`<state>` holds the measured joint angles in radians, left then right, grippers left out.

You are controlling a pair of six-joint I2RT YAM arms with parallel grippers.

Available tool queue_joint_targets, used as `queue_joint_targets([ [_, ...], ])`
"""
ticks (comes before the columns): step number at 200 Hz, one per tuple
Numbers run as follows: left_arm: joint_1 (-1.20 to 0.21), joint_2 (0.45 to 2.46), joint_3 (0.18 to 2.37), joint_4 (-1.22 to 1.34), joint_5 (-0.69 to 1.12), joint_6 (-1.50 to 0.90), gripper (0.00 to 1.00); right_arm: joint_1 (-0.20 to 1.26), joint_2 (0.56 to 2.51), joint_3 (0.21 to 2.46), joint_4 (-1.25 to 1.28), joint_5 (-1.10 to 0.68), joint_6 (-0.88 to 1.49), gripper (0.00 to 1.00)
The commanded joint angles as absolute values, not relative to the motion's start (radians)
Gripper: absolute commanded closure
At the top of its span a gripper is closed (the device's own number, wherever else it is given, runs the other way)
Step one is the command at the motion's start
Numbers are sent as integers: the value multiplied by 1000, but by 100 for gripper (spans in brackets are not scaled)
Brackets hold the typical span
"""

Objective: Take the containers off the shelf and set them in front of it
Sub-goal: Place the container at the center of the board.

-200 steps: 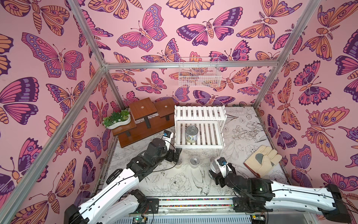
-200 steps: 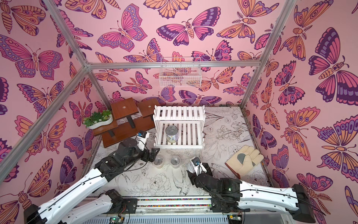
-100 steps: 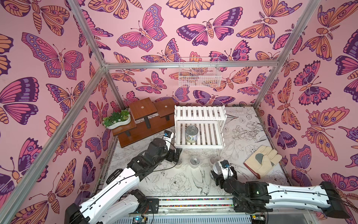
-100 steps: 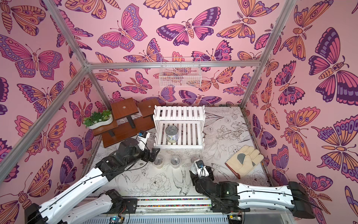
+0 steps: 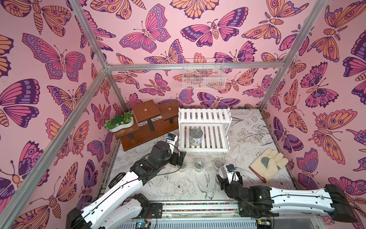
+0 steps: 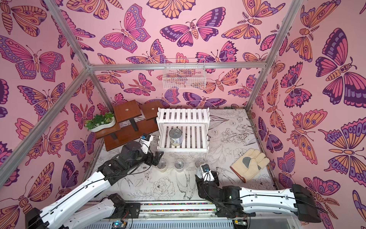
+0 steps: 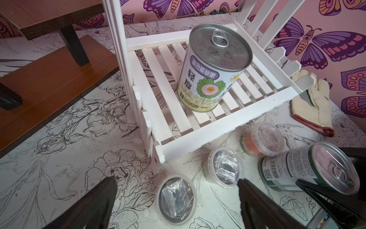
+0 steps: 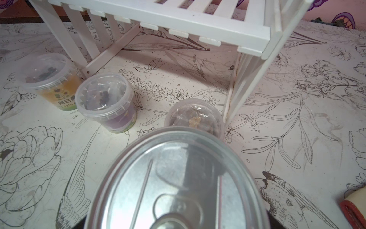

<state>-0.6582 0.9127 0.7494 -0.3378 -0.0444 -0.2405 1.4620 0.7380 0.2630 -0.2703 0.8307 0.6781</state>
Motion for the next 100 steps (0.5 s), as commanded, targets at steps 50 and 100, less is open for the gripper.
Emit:
queue_joint_targets([
  [50, -651, 916, 771, -336, -24, -230, 0, 1471, 733, 269, -283, 856, 720, 8],
  [100, -658, 981, 812, -334, 52, -190, 0, 1471, 670, 354, -406, 873, 685, 1],
])
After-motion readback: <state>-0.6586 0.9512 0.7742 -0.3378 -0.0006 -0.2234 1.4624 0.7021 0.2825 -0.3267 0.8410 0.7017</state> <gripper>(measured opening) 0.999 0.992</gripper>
